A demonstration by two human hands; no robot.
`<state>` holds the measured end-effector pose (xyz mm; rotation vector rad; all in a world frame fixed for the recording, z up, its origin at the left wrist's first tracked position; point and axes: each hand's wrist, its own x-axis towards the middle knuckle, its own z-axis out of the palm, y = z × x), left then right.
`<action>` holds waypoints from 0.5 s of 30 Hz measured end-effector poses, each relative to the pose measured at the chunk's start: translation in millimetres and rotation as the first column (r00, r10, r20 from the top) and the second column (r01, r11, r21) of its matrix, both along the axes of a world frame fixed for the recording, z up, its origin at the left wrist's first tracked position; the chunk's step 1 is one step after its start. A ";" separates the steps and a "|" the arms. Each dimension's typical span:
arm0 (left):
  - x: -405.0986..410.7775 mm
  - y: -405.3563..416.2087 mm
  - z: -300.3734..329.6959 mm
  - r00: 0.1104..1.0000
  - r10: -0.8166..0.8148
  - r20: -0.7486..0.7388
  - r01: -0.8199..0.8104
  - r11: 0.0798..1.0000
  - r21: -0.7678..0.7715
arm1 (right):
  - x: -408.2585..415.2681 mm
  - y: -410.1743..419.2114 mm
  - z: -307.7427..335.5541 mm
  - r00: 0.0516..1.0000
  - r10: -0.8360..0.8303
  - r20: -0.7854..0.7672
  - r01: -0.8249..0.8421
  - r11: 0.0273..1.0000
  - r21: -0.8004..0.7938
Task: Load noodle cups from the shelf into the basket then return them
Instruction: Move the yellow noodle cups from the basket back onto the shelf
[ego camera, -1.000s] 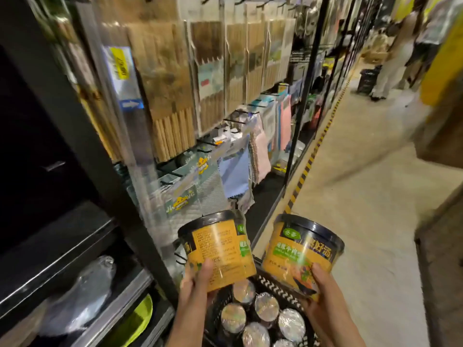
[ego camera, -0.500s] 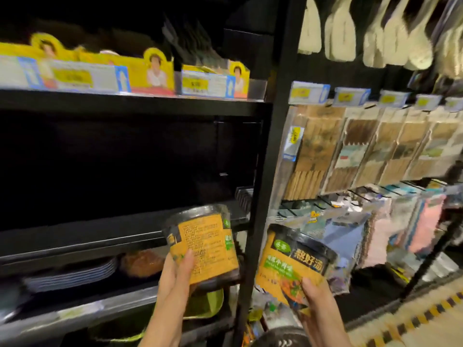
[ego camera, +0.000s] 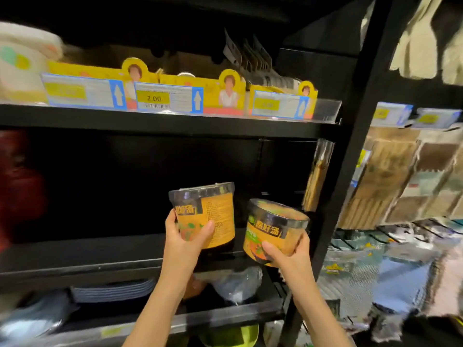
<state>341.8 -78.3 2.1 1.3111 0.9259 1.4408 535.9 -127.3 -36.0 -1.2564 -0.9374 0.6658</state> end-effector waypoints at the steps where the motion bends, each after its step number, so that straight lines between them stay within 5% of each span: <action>1: 1.8 10.6 2.4 1.000 -0.004 0.008 0.004 1.000 0.001 | 2.7 12.3 -0.9 0.999 -0.026 0.029 0.026 1.000 -0.008; 15: 76.2 101.0 24.8 0.983 -0.176 -0.061 0.178 0.983 0.036 | 38.4 89.6 -18.1 0.975 -0.055 0.216 0.095 0.979 -0.182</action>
